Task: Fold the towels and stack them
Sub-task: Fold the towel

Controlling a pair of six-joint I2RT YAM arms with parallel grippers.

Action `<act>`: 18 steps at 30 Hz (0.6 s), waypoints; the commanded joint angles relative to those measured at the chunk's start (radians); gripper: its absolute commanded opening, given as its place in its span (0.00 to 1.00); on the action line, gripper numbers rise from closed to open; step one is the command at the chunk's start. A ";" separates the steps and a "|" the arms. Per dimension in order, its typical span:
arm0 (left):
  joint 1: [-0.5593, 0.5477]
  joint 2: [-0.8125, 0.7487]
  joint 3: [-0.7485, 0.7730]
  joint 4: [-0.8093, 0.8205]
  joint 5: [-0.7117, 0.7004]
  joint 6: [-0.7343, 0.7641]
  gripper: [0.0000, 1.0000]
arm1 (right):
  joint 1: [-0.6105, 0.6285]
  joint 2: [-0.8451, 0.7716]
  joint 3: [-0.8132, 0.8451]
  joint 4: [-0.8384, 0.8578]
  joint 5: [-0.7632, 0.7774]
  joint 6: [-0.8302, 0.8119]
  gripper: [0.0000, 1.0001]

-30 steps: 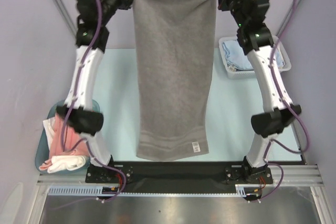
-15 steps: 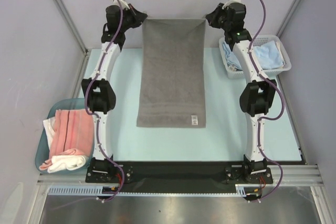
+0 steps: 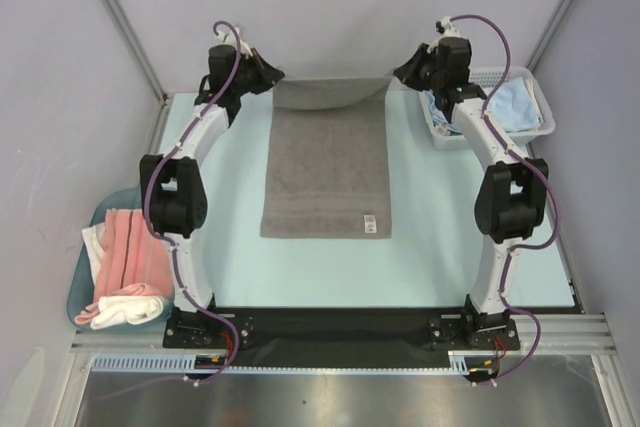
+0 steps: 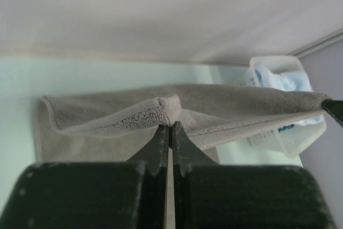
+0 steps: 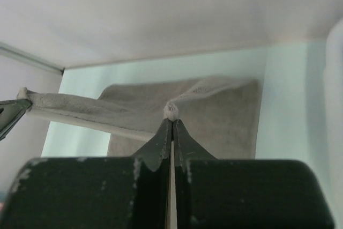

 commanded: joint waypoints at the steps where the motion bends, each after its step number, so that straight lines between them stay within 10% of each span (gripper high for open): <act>1: -0.016 -0.163 -0.118 0.002 -0.081 -0.010 0.00 | -0.005 -0.143 -0.165 0.050 -0.001 0.048 0.00; 18: -0.106 -0.483 -0.693 -0.237 -0.219 -0.102 0.00 | 0.156 -0.416 -0.742 0.029 0.058 0.106 0.00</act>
